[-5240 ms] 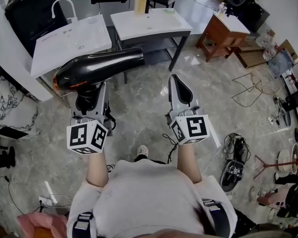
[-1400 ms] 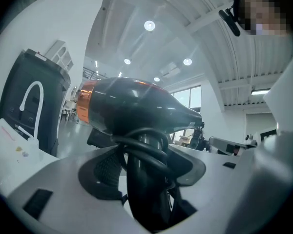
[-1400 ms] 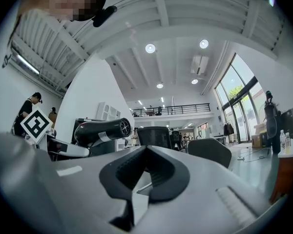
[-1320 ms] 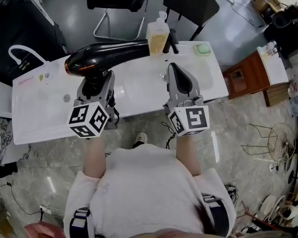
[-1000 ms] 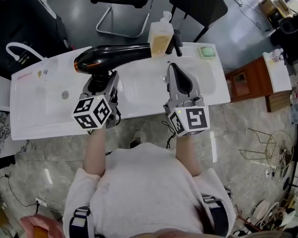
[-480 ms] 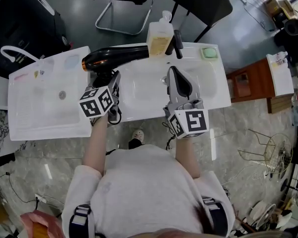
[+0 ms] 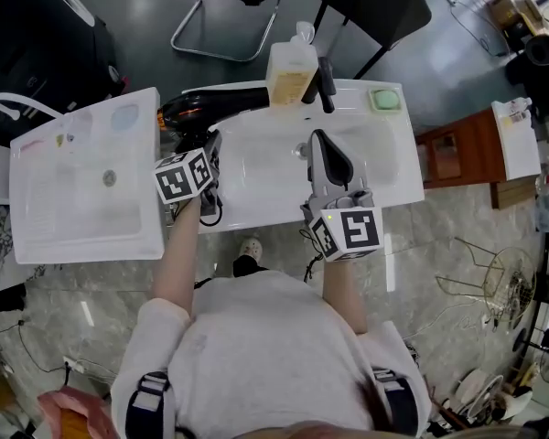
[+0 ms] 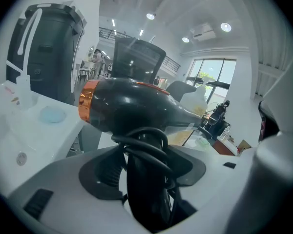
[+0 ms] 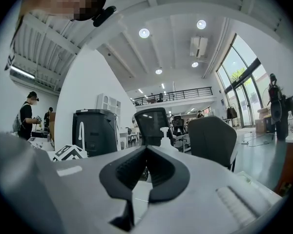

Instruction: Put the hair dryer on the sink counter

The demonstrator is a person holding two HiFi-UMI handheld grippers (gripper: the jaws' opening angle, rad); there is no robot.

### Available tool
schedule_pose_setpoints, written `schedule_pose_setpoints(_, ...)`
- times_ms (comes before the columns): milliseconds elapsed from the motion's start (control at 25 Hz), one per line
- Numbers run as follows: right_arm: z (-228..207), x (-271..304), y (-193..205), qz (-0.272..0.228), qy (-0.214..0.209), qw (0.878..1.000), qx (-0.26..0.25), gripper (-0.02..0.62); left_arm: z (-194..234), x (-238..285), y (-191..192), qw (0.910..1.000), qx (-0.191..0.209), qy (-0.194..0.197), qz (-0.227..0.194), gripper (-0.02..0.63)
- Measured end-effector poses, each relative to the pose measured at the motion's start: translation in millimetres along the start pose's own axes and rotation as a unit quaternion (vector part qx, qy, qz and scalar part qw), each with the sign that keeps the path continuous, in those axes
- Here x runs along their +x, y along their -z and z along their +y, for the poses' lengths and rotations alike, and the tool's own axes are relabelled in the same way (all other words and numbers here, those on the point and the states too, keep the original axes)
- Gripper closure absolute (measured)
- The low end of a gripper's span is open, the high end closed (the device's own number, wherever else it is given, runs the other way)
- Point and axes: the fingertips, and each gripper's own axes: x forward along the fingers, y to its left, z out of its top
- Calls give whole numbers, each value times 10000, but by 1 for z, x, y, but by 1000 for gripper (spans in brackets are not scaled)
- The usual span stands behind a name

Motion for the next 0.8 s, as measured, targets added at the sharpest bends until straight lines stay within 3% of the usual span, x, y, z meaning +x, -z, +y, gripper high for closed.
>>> schedule_pose_setpoints(800, -18, 4, 28, 383, 54, 9992, -16, 584, 32, 60, 34, 9958, 22, -576, 707, 339)
